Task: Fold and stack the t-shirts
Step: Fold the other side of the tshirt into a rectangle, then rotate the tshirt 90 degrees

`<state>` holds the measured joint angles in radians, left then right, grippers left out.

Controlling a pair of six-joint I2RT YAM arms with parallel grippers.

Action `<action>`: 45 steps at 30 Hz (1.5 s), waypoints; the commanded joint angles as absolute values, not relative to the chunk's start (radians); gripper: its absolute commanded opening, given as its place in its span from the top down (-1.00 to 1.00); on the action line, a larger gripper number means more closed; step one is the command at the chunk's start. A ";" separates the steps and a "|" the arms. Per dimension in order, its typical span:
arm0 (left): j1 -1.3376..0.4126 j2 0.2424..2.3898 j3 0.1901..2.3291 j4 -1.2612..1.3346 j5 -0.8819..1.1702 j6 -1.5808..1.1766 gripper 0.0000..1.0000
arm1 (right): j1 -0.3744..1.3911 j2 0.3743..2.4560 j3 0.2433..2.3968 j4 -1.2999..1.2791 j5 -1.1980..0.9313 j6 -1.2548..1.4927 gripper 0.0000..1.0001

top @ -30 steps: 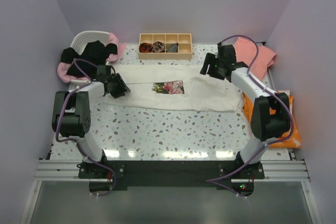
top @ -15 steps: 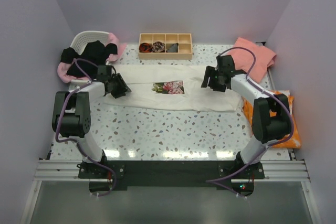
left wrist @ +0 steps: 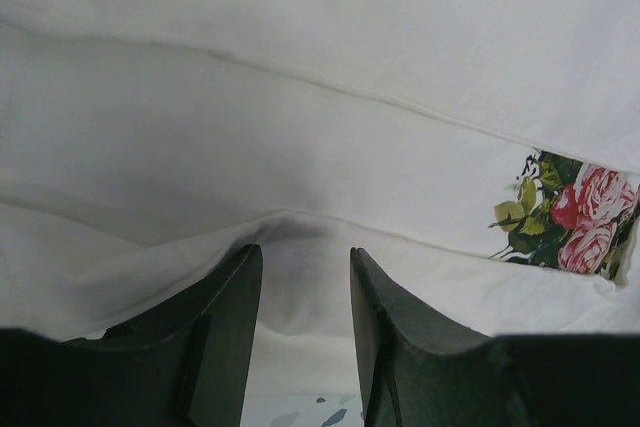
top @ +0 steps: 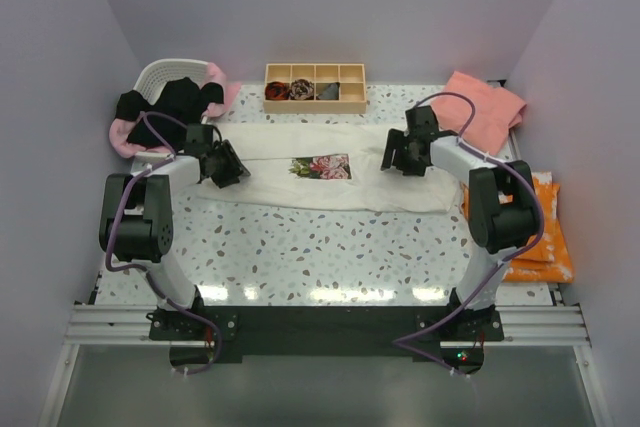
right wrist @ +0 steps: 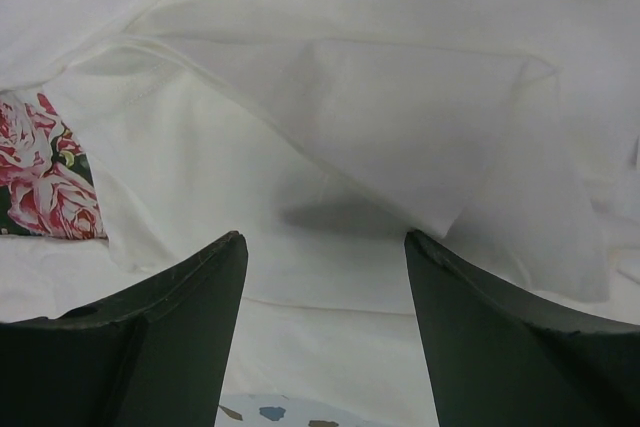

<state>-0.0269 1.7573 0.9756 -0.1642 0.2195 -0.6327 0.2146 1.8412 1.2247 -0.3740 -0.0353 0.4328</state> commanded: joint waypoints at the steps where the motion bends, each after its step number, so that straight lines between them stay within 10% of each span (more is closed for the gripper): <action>1: -0.032 1.749 0.997 -0.166 0.209 -0.603 0.09 | 0.206 1.868 1.301 -0.336 -0.003 0.408 -0.38; 19: -0.032 1.737 1.003 -0.192 0.144 -0.600 0.11 | 0.169 2.063 1.620 -0.365 0.046 0.359 -0.40; 29: -0.029 1.525 0.915 -0.358 -0.285 -0.669 -0.02 | 0.155 1.867 1.465 -0.348 0.046 0.345 -0.46; 45: -0.043 1.595 0.933 -0.149 -0.005 -0.627 0.05 | 0.156 1.916 1.359 -0.256 -0.077 0.416 -0.46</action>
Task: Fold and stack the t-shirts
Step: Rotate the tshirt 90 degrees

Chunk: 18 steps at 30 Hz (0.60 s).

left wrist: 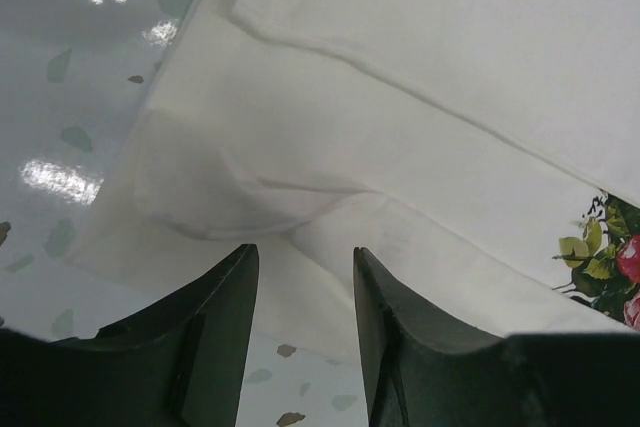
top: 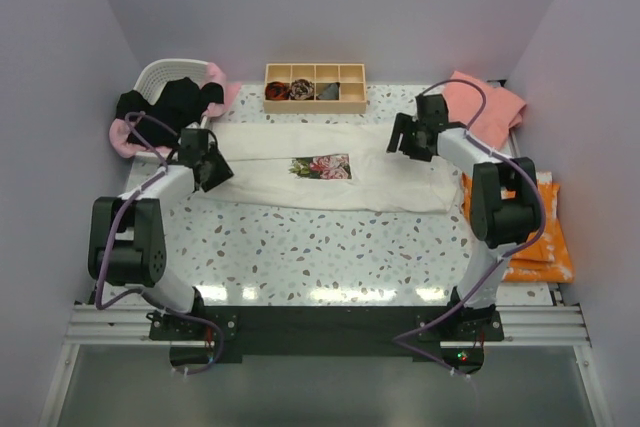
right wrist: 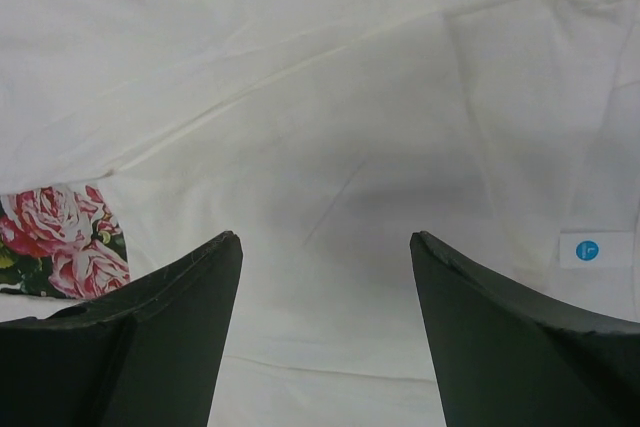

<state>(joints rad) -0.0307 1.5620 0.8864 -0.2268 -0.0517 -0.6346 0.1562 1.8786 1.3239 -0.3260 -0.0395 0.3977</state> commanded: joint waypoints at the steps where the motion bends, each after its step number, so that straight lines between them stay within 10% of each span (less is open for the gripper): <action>1: -0.043 1.598 0.936 -0.126 -0.005 -0.632 0.05 | 0.156 1.927 1.370 -0.255 -0.089 0.417 -0.45; 18: -0.083 1.833 0.971 0.244 0.106 -0.667 0.03 | 0.166 1.947 1.296 -0.236 -0.147 0.430 -0.44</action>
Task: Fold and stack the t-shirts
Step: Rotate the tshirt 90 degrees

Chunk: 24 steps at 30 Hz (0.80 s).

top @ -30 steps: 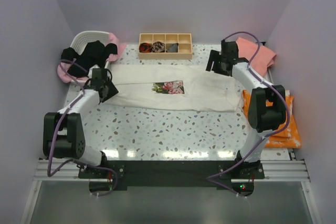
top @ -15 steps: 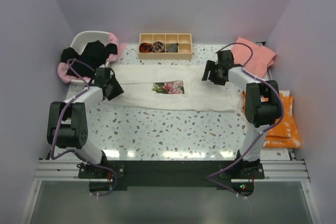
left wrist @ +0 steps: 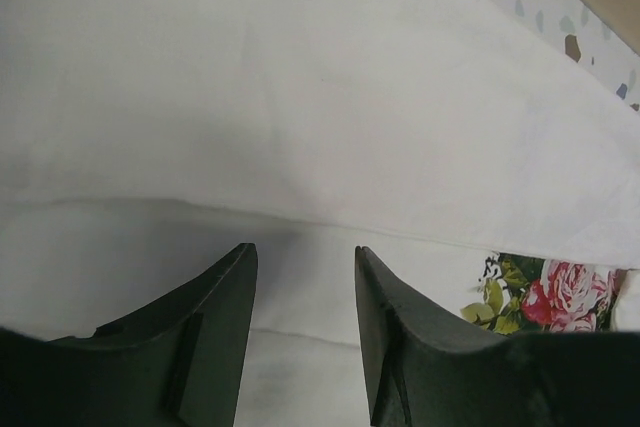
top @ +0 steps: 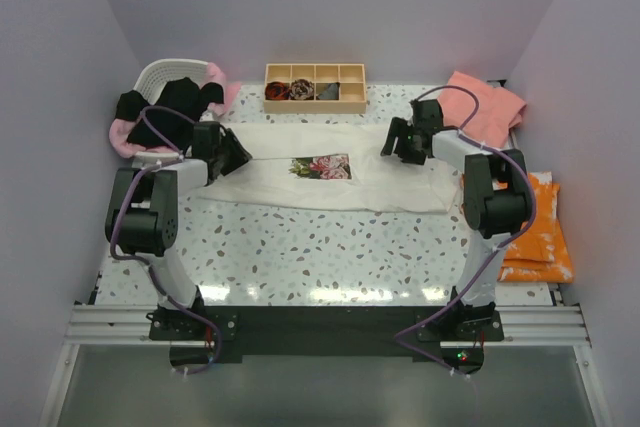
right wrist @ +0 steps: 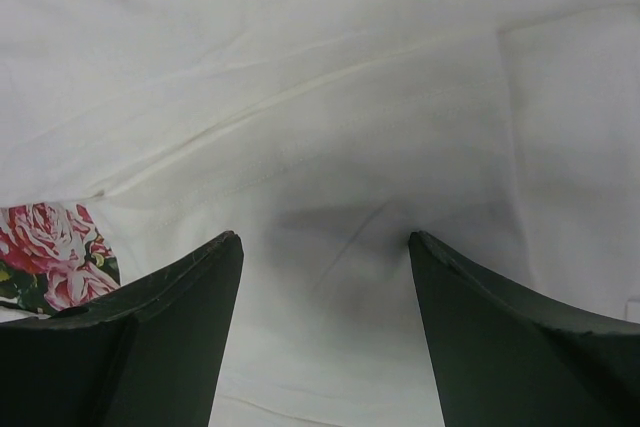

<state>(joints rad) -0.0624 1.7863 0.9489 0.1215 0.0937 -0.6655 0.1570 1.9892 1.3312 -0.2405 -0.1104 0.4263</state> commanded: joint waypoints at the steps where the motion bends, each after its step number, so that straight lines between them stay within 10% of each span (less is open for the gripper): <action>1: -0.083 1.851 0.965 0.262 0.104 -0.666 0.03 | 0.169 1.939 1.289 -0.239 -0.155 0.425 -0.44; 24: -0.261 1.332 0.493 -0.142 0.130 -0.807 0.10 | 0.173 2.097 1.489 -0.442 -0.031 0.347 -0.46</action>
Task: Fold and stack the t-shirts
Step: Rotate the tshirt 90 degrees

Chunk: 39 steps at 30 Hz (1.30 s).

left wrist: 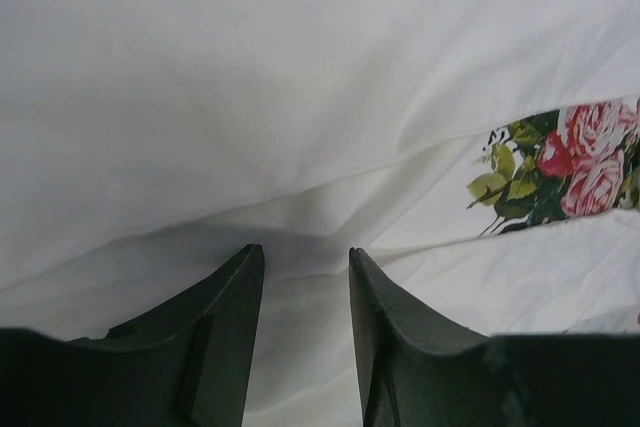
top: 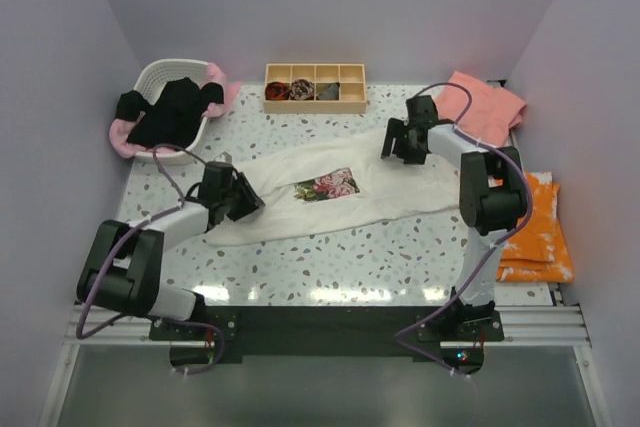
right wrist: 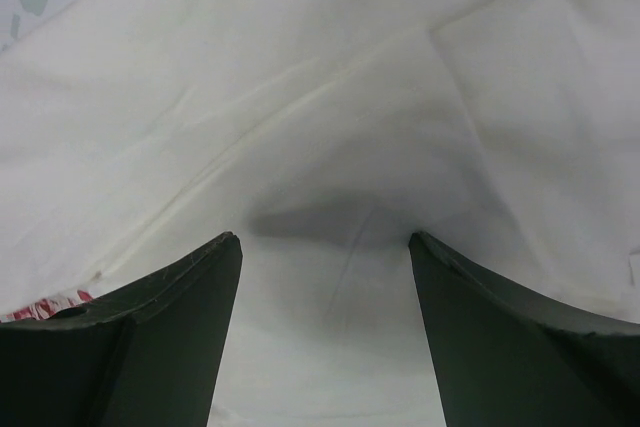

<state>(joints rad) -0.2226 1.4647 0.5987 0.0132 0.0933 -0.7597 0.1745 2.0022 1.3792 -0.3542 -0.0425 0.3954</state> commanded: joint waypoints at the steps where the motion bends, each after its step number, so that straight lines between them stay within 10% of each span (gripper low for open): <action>1: -0.270 1.303 0.476 -0.158 0.136 -0.821 0.10 | 0.173 2.114 1.517 -0.474 -0.037 0.339 -0.46; 15: -0.460 0.928 0.385 -0.437 0.200 -0.848 0.13 | 0.313 2.499 2.144 -0.796 -0.319 0.220 -0.52; 29: -0.457 1.188 0.891 -0.424 -0.274 -0.675 -0.07 | 0.333 1.882 1.560 -0.423 -0.003 0.229 -0.61; 39: -0.453 1.584 1.025 -0.206 -0.175 -0.533 -0.01 | 0.333 1.726 1.382 -0.462 0.002 0.293 -0.64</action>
<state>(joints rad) -0.4583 1.4578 0.9504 -0.2840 -0.2031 -0.6304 0.3286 1.7401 1.4548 -0.4606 0.0147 0.2481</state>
